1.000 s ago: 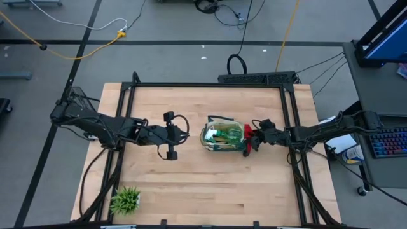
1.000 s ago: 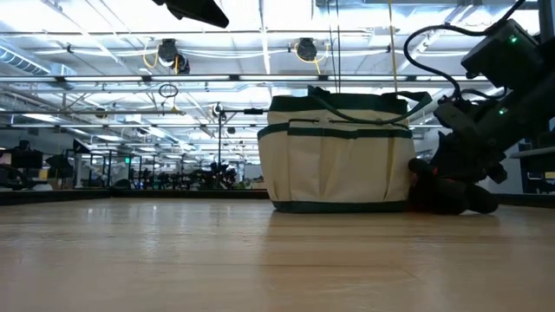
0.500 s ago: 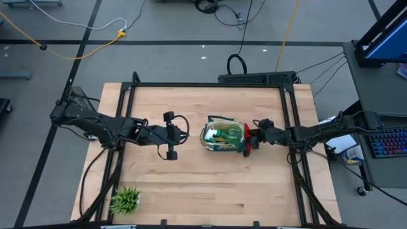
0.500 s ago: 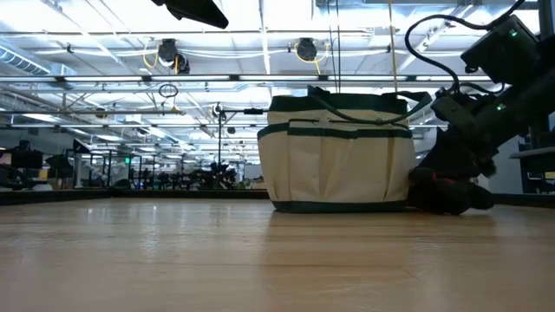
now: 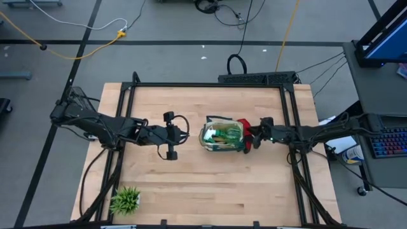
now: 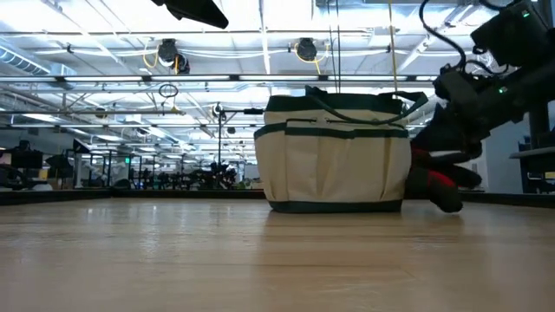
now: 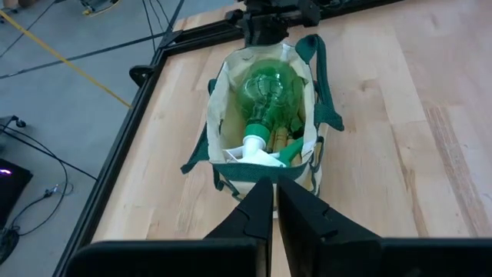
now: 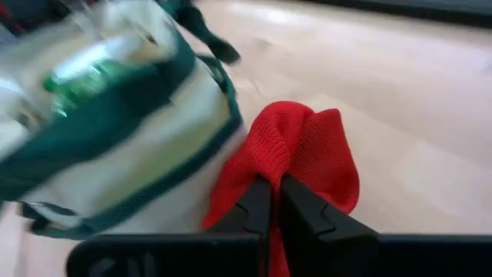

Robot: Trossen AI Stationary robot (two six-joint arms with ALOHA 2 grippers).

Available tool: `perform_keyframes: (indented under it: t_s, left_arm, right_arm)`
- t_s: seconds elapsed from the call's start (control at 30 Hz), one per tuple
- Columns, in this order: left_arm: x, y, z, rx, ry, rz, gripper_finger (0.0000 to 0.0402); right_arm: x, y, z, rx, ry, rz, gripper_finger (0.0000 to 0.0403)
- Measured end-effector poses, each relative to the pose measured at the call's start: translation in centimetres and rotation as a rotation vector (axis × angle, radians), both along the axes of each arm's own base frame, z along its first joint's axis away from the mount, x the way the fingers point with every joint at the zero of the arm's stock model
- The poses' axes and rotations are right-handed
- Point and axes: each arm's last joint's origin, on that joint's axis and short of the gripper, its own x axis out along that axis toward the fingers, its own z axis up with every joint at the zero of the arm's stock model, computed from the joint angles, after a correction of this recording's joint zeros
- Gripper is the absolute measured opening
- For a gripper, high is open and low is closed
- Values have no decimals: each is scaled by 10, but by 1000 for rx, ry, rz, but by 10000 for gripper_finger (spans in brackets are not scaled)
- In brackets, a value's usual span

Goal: Pick & Place Garden tools in Gardening bag
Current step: Put the red gloves into the green gardening bag

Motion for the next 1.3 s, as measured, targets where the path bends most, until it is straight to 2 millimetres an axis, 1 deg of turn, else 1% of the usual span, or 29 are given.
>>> perform_keyframes:
  t_s: [0.2,0.5,0.67,0.93,1.13,1.3]
  left_arm:
    - [0,0,0,0,0,0,26]
    - [0,0,0,-4,-1,2,26]
    - [0,0,0,-68,-19,43,26]
    - [-3,-8,-1,-78,-22,56,26]
    - [-13,-16,1,-58,-30,126,26]
    - [-24,-21,9,-100,-71,132,26]
  right_arm:
    - [1,0,14,-73,-99,31,6]
    - [1,0,31,-225,-195,69,5]
    - [1,0,41,-323,-255,81,5]
    - [-1,0,59,-497,-353,83,5]
    - [-4,3,72,-636,-433,83,5]
    - [-6,8,82,-743,-495,90,5]
